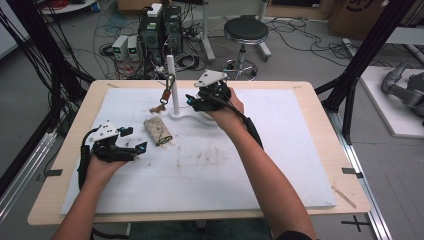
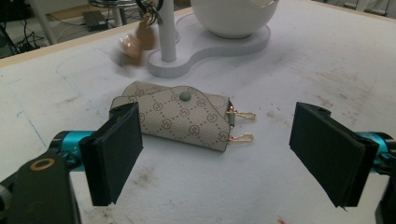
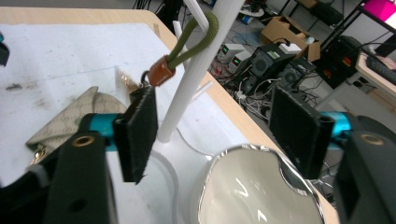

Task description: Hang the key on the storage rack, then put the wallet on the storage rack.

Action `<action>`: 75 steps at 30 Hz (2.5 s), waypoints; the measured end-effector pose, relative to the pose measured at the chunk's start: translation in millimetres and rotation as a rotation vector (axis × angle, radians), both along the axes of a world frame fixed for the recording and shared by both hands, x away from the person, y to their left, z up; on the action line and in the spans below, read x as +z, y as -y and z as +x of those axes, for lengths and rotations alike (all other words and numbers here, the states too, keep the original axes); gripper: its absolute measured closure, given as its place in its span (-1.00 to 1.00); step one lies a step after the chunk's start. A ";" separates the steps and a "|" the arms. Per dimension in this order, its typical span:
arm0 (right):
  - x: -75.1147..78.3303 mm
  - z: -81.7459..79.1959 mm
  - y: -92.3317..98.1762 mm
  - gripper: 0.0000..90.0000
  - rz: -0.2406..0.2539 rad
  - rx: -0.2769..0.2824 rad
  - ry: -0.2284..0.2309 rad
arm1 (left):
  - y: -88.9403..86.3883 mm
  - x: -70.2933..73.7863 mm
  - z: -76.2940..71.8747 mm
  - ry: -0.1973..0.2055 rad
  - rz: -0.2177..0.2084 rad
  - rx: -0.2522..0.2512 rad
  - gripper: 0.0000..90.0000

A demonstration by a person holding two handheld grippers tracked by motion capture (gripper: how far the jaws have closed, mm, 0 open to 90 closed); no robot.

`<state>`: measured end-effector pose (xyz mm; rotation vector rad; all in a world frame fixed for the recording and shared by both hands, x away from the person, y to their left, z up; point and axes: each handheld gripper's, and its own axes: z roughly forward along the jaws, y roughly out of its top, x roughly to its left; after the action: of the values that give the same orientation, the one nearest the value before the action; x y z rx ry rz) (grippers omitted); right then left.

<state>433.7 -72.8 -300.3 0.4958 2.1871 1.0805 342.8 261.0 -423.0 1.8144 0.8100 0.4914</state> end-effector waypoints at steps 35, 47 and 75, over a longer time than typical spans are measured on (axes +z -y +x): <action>-76.1 -96.1 145.1 -0.54 0.224 -0.126 -0.129 | -3.7 2.7 -2.3 0.012 -0.009 0.018 -0.62; -77.0 -96.0 145.5 -0.54 0.237 -0.138 -0.133 | -4.3 3.7 -3.6 0.012 -0.012 0.013 -0.62; -70.1 -93.5 96.2 -0.54 0.241 -0.155 -0.141 | -32.3 9.5 -24.3 0.015 -0.029 0.030 -0.62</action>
<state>340.2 -168.9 -370.4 0.8574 2.1063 1.2628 318.5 293.3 -413.5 1.7725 0.8316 0.5096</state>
